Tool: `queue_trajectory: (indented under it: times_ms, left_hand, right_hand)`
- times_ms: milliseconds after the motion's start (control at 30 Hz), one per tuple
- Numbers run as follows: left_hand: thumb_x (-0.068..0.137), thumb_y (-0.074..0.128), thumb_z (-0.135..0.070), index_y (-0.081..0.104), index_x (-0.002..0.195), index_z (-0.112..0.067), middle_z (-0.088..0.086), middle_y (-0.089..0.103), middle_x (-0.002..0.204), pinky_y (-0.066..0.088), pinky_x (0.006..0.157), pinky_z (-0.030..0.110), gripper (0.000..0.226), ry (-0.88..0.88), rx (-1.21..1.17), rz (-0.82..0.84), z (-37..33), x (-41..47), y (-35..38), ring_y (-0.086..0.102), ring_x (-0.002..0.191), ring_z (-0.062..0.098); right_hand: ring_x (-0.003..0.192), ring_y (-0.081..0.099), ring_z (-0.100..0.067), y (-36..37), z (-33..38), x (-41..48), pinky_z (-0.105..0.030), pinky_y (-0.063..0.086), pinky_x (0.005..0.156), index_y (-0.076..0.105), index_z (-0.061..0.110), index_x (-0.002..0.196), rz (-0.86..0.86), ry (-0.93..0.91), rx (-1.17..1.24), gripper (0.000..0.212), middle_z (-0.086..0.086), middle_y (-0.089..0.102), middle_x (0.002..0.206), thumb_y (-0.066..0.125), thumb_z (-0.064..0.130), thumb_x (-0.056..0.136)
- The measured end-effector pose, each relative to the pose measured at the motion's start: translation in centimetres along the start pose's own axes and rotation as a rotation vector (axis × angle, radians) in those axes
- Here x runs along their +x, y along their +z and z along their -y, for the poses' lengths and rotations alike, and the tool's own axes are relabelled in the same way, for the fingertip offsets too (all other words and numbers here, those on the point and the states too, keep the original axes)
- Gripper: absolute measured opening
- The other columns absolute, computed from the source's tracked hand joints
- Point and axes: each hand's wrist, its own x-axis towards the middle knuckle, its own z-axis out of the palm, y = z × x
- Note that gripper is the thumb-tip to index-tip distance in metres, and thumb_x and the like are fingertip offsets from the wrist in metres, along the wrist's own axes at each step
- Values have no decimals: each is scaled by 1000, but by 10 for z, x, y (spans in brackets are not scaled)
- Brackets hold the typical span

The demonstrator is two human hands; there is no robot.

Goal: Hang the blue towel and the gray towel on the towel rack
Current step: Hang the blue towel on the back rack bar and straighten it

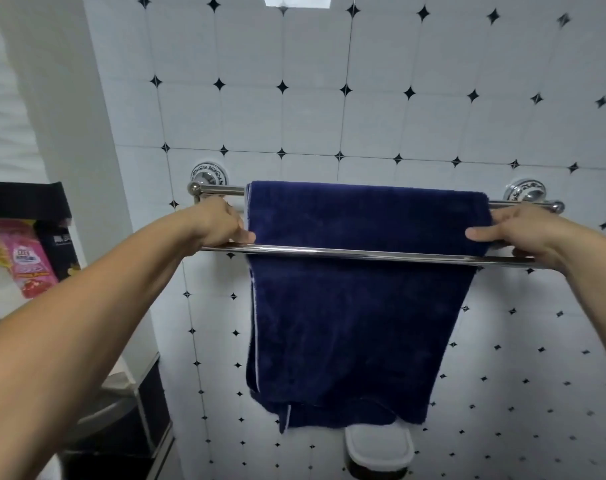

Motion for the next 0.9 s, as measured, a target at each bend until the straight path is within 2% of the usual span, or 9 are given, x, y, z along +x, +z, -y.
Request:
queue_trajectory:
  times_ms: [133,233,333,467,600,667,733,800,900]
  left_hand:
    - [78,75,-20,68,74,-3,6,61,66,38,56,27,18,-66,189,45,-11,-1,0,53,61,22]
    - [77,76,-17,72,81,-7,4,74,82,47,73,31,11,-65,-60,118,-12,-3,0,66,78,21]
    - [78,77,-30,74,89,-14,-5,77,91,44,85,39,20,-33,-365,1,-9,-2,0,69,90,17]
    - [87,69,-31,62,75,-18,-7,72,73,40,68,30,19,24,-435,-122,-10,0,12,65,73,12]
    - [93,61,-19,56,68,-14,0,62,73,34,55,26,27,14,-369,-159,-12,5,16,54,64,16]
    - [93,60,-16,57,72,-11,5,59,79,38,55,27,23,12,-302,-180,-11,6,16,52,65,18]
    - [91,64,-12,54,68,-11,12,58,80,52,65,33,26,28,-339,-227,-9,7,19,55,68,22]
    - [87,69,-10,51,65,-10,14,57,79,58,75,38,28,66,-405,-277,-5,7,22,58,72,24]
    - [78,79,-12,61,72,-6,8,68,78,57,67,25,20,112,-465,-326,1,4,24,67,73,18]
  right_hand:
    - [82,60,-19,-7,1,-3,-36,37,71,76,14,95,55,23,-139,14,-3,75,90,77,19,82]
    - [89,65,-15,-2,12,-1,-38,38,80,72,18,96,10,-8,-44,14,2,76,92,73,28,86]
    - [90,64,-17,0,15,3,-37,36,76,68,18,99,-33,39,147,18,2,73,96,63,34,91]
    - [77,58,-16,4,11,3,-34,29,63,67,19,98,-96,6,146,12,3,68,85,68,26,88]
    - [77,58,-18,-4,6,-5,-32,33,70,72,14,97,-90,-44,77,17,-1,69,82,73,25,84]
    - [81,57,-20,-9,2,-9,-36,34,74,74,11,97,-74,-39,51,21,-3,70,86,74,27,83]
    - [80,59,-19,-7,2,-10,-36,35,69,73,12,100,-78,-29,62,24,0,71,88,73,29,83]
    - [86,63,-19,-3,5,-9,-36,35,67,73,16,104,-79,-14,85,27,1,73,93,71,34,84]
    - [88,66,-17,0,6,-5,-34,37,66,70,20,100,-125,4,136,24,3,75,96,69,37,84]
